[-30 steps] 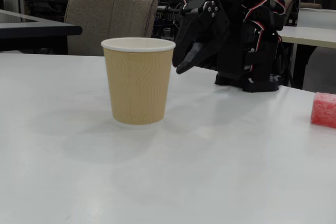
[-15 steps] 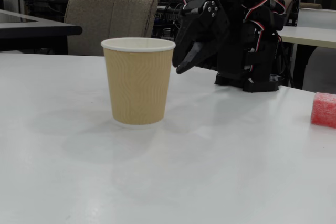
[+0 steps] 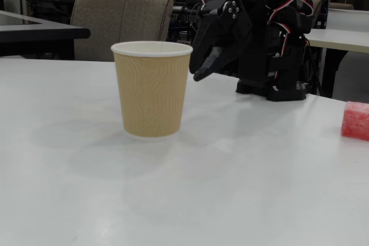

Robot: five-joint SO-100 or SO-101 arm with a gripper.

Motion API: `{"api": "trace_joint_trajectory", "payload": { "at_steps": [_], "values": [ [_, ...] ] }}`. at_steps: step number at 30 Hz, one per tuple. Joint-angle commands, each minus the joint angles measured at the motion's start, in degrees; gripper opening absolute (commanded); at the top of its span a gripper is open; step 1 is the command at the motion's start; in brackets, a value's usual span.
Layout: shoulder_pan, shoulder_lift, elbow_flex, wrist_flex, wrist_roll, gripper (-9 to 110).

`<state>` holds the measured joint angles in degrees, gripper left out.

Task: Grasp a red cube and put it in the cup.

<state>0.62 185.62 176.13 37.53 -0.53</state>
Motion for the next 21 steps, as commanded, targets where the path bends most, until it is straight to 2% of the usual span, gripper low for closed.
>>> {"api": "trace_joint_trajectory", "payload": {
  "at_steps": [1, 7, 12, 17, 21],
  "values": [
    [-1.7, 0.4, 4.1, -1.7, -0.2, 0],
    [-1.9, 0.4, 4.1, -1.8, -0.5, 1],
    [-1.1, 0.4, 4.1, -4.8, -19.4, 0],
    [-0.4, 0.5, 4.1, -6.7, -27.2, 1],
    [0.2, 0.4, 4.1, -5.0, -40.1, 0]
  ]
}}
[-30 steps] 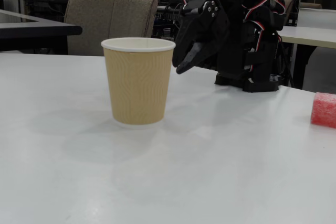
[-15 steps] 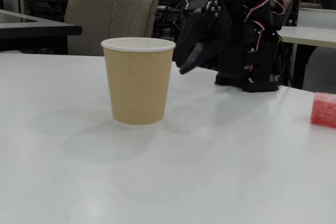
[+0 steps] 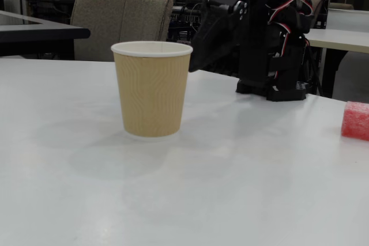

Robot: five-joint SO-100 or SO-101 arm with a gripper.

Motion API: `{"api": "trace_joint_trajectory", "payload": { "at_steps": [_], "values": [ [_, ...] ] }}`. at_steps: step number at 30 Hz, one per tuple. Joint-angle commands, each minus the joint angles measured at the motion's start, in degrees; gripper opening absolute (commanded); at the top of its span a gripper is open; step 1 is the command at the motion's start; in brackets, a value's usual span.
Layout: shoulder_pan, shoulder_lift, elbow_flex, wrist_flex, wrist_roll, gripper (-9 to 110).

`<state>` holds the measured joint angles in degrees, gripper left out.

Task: Grasp a red cube and put it in the cup.

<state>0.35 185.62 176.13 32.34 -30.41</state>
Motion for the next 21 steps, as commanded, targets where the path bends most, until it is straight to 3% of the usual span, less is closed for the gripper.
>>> {"api": "trace_joint_trajectory", "payload": {
  "at_steps": [1, 11, 14, 21],
  "values": [
    [0.6, 0.4, 4.1, 0.5, -13.8, 0],
    [3.2, 0.4, 4.1, 6.3, -63.8, 1],
    [2.1, 0.4, 4.1, 7.5, -71.5, 1],
    [-6.0, 0.4, 4.1, 7.3, -72.3, 1]
  ]
}}
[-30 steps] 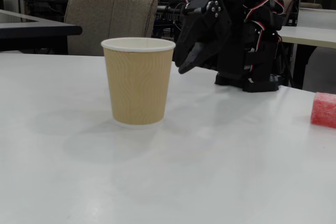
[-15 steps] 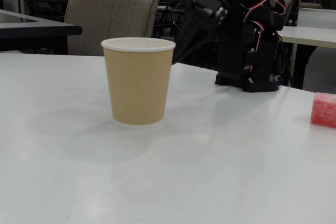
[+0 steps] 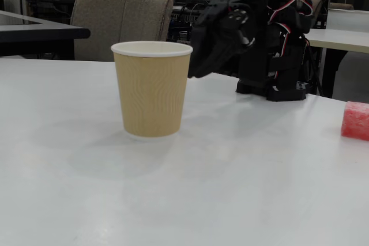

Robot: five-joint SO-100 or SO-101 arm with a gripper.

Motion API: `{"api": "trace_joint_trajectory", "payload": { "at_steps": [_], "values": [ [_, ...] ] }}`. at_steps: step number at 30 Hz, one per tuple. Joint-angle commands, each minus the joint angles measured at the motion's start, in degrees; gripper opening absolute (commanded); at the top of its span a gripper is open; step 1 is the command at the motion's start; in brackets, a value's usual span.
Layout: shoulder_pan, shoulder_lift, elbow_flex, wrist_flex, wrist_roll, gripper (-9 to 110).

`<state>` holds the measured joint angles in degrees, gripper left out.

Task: Grasp a red cube and put it in the cup.

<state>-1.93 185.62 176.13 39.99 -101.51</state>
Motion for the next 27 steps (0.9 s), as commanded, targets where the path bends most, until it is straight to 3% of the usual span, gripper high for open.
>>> {"api": "trace_joint_trajectory", "payload": {
  "at_steps": [1, 27],
  "values": [
    [-5.0, 0.4, 4.1, -0.4, -1.2, 1],
    [-39.4, 0.4, 4.1, 11.2, -0.4, 1]
  ]
}}
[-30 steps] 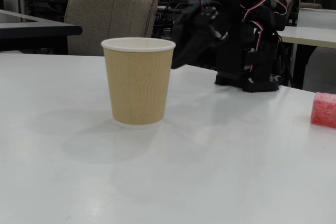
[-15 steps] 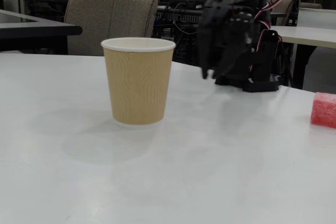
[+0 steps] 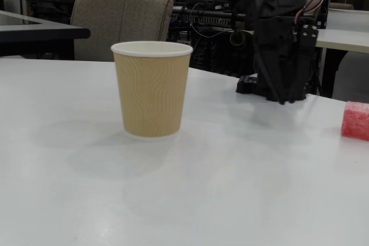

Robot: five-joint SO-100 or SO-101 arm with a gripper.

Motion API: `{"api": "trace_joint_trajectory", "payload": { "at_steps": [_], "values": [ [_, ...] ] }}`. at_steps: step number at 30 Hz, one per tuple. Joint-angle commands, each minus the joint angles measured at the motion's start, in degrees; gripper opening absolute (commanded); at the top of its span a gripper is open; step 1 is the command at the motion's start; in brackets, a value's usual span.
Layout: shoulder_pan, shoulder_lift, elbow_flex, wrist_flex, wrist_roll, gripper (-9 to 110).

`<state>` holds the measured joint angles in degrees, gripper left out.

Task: Grasp a red cube and put it in the cup.

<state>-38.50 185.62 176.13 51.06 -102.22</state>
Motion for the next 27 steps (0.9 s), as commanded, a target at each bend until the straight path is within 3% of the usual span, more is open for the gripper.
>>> {"api": "trace_joint_trajectory", "payload": {
  "at_steps": [1, 23, 27],
  "values": [
    [-3.7, 0.4, 4.1, 0.2, 0.3, 1],
    [-25.0, 0.4, 4.1, -0.5, 1.4, 1],
    [-26.0, 0.4, 4.1, -0.7, 1.4, 16]
  ]
}}
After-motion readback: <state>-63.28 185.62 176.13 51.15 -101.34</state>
